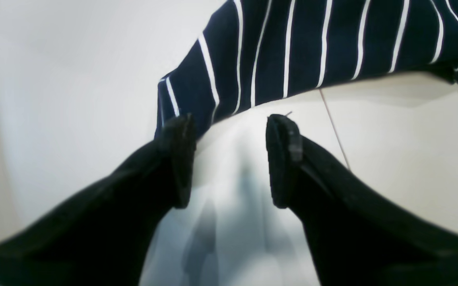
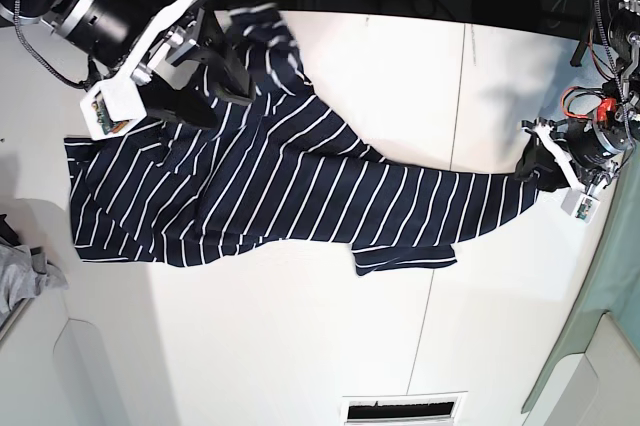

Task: Layout the t-shirt on the table in an organized manner, then fold the t-shirt properly
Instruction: 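Drag a shirt flap with the right gripper away from the left gripper, then grasp the shirt body with the left gripper and pull it toward the right gripper, then lift the shirt high with both grippers and shake it out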

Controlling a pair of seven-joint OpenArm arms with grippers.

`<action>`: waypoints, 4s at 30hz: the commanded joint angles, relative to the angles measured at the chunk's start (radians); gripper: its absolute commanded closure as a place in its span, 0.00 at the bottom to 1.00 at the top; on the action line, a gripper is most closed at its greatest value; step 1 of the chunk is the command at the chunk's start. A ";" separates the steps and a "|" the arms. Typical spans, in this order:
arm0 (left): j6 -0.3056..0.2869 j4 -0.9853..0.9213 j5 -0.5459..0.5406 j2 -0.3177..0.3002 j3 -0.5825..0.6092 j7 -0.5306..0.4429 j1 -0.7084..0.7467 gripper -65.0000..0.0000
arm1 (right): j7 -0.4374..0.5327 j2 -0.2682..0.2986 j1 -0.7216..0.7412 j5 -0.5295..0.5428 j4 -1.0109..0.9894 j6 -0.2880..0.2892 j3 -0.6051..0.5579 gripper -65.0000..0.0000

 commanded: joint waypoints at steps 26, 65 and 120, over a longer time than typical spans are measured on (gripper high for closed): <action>-0.018 0.016 -0.148 0.149 -0.008 0.026 -0.015 0.49 | 0.330 0.069 0.450 -0.447 -0.734 -0.364 0.177 0.54; -0.040 0.092 -0.086 0.259 0.190 0.120 -0.016 1.00 | 0.467 0.364 0.747 -0.421 -1.123 -0.143 0.177 1.00; -0.040 0.493 0.319 0.339 0.573 -0.050 0.201 0.48 | 0.378 0.186 0.537 -0.258 -1.121 -0.100 0.198 0.40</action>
